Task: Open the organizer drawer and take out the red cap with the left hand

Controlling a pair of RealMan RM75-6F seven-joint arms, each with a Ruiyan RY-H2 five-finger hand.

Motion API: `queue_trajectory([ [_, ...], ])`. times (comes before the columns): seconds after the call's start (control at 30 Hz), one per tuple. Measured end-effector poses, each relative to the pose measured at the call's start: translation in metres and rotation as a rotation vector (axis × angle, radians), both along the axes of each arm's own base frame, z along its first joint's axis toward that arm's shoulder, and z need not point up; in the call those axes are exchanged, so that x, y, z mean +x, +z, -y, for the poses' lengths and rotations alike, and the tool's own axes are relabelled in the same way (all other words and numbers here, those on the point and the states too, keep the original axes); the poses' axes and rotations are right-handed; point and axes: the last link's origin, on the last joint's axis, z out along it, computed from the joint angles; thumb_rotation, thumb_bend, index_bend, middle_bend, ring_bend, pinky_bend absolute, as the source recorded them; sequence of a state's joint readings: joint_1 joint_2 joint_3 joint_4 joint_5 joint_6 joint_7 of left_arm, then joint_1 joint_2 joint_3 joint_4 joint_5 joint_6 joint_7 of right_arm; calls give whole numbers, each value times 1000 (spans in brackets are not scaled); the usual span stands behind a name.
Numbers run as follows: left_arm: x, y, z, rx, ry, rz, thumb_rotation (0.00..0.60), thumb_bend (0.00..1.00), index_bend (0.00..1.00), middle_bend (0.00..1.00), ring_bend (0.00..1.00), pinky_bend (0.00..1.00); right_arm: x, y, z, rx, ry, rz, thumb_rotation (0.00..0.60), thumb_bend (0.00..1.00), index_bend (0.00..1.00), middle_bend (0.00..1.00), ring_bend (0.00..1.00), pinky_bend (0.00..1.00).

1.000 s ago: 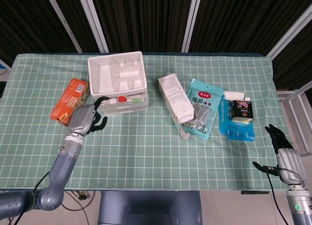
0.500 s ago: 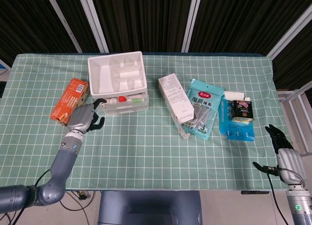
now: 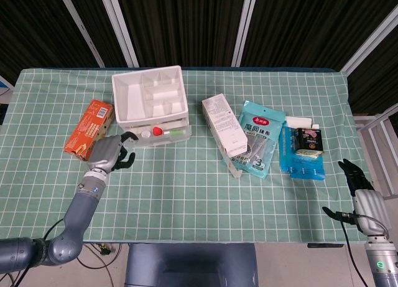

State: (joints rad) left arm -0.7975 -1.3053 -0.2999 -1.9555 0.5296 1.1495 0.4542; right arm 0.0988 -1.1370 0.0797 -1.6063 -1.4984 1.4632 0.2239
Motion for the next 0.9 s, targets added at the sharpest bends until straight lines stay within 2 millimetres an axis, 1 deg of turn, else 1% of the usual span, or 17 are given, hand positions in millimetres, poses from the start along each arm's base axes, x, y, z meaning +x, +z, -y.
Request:
queue_trajectory([
  [0.33,6,2,16,-55,-17,26,600,451,341,1000,1000,1000,0,1,-1,-1,1,-1,600,9,0,0,0,215],
  [0.6,6,5,21,-86,-16,28,600,450,341,1000,1000,1000,0,0,-1,-2,2,-2,600,10,0,0,0,215],
  [0.9,13,5,27,-126,-31,47,600,450,341,1000,1000,1000,0,0,-1,-3,2,-1,600,9,0,0,0,215],
])
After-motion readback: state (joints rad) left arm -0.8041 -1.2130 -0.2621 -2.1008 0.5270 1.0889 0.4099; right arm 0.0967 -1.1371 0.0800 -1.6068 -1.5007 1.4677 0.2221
